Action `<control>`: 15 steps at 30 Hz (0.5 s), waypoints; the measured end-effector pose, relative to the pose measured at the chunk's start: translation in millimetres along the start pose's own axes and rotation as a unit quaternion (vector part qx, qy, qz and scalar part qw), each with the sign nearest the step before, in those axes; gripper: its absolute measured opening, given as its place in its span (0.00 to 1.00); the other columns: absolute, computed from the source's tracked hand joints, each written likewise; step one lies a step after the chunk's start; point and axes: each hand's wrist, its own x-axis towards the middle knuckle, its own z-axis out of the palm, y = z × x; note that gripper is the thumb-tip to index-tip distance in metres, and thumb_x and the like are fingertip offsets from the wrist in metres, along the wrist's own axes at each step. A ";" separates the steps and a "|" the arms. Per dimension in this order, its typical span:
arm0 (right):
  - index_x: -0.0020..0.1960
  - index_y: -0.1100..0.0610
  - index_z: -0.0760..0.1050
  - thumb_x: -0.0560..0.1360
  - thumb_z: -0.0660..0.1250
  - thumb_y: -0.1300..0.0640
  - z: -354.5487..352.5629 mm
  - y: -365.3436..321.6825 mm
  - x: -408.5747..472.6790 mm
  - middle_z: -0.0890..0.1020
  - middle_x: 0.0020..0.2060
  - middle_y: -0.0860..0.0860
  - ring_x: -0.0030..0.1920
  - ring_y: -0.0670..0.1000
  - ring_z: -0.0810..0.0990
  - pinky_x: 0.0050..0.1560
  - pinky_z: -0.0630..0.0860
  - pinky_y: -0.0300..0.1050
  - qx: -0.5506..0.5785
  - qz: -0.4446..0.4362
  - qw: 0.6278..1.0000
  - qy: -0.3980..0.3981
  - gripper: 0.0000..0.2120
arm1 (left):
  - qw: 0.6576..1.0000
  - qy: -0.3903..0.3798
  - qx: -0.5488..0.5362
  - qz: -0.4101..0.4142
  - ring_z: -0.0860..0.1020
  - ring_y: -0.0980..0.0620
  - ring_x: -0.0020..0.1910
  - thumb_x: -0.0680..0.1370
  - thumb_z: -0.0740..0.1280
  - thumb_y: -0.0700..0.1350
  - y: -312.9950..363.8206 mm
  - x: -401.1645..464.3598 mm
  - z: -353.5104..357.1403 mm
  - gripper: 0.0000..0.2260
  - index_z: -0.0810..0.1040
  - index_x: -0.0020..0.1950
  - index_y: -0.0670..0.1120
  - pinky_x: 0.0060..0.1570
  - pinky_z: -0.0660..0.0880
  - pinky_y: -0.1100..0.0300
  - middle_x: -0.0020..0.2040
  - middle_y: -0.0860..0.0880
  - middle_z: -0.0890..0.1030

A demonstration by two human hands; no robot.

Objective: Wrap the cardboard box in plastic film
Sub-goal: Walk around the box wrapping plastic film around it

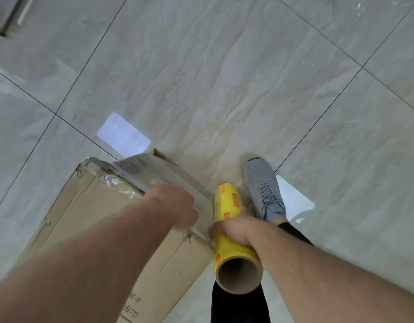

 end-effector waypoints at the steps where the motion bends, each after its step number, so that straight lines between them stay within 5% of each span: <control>1: 0.90 0.55 0.36 0.78 0.70 0.31 0.8 0.8 4.8 0.62 0.86 0.61 0.81 0.64 0.69 0.81 0.68 0.59 0.013 0.009 1.000 0.004 0.59 | 1.000 0.002 0.020 0.014 0.73 0.40 0.71 0.83 0.53 0.57 8.0 -2.8 4.0 0.22 0.76 0.70 0.50 0.66 0.69 0.46 0.71 0.45 0.77; 4: 0.89 0.50 0.55 0.79 0.69 0.31 -2.0 24.5 2.4 0.75 0.78 0.60 0.73 0.63 0.80 0.77 0.75 0.65 0.169 0.035 0.985 0.013 0.48 | 0.998 0.030 0.045 0.032 0.77 0.42 0.67 0.83 0.53 0.57 20.8 -7.7 17.8 0.21 0.78 0.67 0.50 0.61 0.72 0.47 0.67 0.46 0.79; 7: 0.71 0.57 0.80 0.79 0.73 0.36 1.8 42.6 -16.1 0.89 0.57 0.62 0.55 0.61 0.88 0.69 0.82 0.64 0.314 0.080 0.946 -0.011 0.30 | 0.997 0.080 0.016 0.016 0.78 0.44 0.65 0.83 0.51 0.58 19.3 -8.4 22.9 0.21 0.79 0.64 0.51 0.62 0.73 0.48 0.65 0.47 0.81; 11: 0.66 0.62 0.82 0.80 0.74 0.40 14.0 49.5 -16.8 0.90 0.51 0.66 0.45 0.63 0.89 0.52 0.85 0.57 0.451 0.070 0.886 -0.082 0.27 | 0.996 0.083 0.020 0.012 0.78 0.44 0.65 0.85 0.50 0.57 22.5 -4.1 22.8 0.20 0.79 0.64 0.52 0.61 0.73 0.48 0.65 0.48 0.81; 15: 0.68 0.61 0.81 0.78 0.75 0.38 6.1 55.4 -6.9 0.89 0.56 0.67 0.51 0.64 0.89 0.61 0.84 0.62 0.403 0.067 0.909 -0.083 0.30 | 0.996 0.084 -0.007 -0.012 0.78 0.44 0.63 0.83 0.49 0.59 21.4 -0.6 25.2 0.21 0.80 0.60 0.53 0.61 0.75 0.49 0.62 0.49 0.82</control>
